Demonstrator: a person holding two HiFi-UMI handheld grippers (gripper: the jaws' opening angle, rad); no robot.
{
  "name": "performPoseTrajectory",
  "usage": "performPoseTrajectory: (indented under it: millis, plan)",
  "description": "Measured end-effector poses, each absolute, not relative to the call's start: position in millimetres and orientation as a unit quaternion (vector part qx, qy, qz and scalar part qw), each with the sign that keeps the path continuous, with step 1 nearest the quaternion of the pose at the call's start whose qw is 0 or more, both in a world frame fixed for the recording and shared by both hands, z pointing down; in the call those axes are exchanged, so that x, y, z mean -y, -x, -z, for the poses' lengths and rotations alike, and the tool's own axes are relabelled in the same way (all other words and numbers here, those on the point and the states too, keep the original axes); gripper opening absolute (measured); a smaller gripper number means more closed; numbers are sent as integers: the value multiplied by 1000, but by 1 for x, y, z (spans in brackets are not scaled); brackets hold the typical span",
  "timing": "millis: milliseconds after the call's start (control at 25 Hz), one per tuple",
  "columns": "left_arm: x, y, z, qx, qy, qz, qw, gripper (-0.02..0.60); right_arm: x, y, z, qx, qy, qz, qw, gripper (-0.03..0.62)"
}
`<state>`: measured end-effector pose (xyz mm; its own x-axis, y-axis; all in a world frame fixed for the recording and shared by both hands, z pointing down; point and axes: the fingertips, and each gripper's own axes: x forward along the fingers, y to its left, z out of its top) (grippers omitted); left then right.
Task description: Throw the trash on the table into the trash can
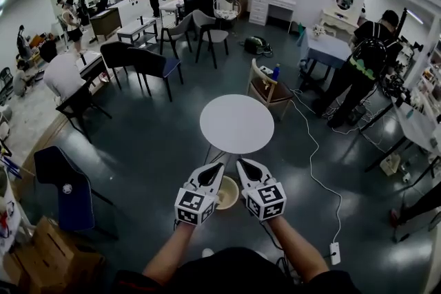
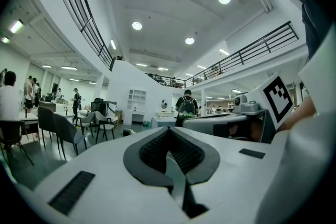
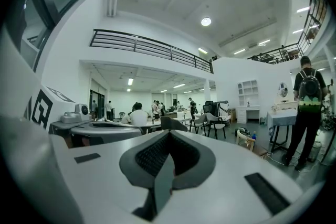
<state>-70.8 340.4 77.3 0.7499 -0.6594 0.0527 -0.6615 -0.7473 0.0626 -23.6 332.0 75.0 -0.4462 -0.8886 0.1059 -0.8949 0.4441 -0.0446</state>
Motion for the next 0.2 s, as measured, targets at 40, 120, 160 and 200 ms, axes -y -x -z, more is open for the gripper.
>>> performPoseTrajectory:
  millis: [40, 120, 160, 200]
  plan:
    - [-341, 69, -76, 353, -935, -13, 40, 15, -333, 21, -74, 849, -526, -48, 33, 18]
    - [-342, 65, -76, 351, -935, -13, 42, 15, -334, 17, -74, 848, -527, -49, 32, 18]
    - [-343, 63, -75, 351, -936, -13, 42, 15, -335, 15, -74, 848, -527, -49, 32, 18]
    - [-344, 60, -75, 350, -936, -14, 42, 15, -336, 13, -74, 848, -527, -49, 32, 18]
